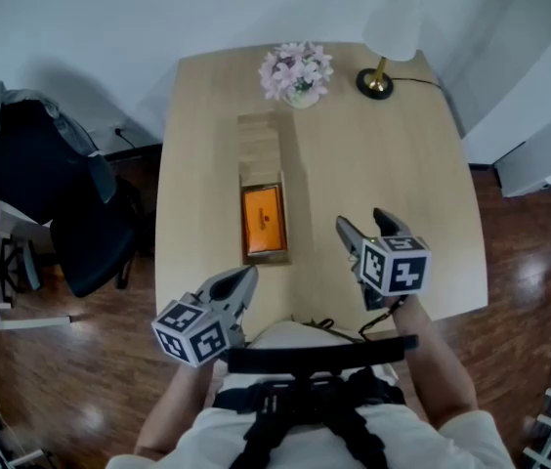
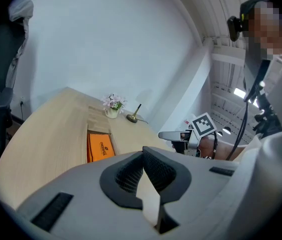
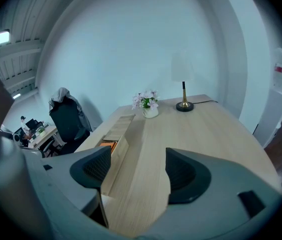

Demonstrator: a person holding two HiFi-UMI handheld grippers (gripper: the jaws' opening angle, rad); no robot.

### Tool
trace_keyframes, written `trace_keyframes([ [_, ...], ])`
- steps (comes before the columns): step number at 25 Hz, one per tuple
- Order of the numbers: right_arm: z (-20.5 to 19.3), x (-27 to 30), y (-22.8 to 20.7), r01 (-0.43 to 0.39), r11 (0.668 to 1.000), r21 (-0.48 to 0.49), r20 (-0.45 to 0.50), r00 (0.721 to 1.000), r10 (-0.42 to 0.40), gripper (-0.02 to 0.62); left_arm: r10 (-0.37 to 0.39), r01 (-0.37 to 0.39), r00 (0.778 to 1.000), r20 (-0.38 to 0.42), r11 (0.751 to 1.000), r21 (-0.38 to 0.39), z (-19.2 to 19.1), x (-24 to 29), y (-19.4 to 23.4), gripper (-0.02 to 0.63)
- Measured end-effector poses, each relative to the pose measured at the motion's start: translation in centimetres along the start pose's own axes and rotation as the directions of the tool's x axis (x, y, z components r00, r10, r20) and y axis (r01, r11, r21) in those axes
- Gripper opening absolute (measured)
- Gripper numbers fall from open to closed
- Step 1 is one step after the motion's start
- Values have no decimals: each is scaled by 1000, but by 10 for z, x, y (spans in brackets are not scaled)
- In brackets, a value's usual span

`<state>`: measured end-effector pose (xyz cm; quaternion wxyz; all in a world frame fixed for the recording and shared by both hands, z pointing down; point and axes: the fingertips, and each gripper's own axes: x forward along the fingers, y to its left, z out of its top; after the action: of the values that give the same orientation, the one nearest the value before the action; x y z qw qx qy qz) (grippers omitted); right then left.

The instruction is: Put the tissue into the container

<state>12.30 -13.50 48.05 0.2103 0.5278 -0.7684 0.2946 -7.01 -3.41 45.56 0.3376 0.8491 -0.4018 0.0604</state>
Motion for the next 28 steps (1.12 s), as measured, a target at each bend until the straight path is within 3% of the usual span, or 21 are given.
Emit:
trace_keyframes([
  [10, -12, -20, -24, -31, 998, 47, 8, 999, 31, 347, -12, 12, 1000, -17, 1000, 9, -6, 11, -16, 3],
  [16, -26, -35, -33, -20, 997, 78, -1, 1000, 21, 288, -19, 19, 999, -40, 1000, 5, -13, 10, -24, 3],
  [20, -32, -48, -35, -11, 994, 112, 16, 1000, 10, 219, -22, 23, 998, -53, 1000, 4, -19, 7, -28, 3],
  [22, -32, -55, -32, -12, 993, 118, 28, 1000, 8, 148, -23, 23, 999, -34, 1000, 5, -17, 8, -30, 3],
  [28, -32, -68, -12, -40, 997, 72, 68, 997, 35, 15, -31, 32, 999, -7, 999, 35, -9, 6, -35, 3],
])
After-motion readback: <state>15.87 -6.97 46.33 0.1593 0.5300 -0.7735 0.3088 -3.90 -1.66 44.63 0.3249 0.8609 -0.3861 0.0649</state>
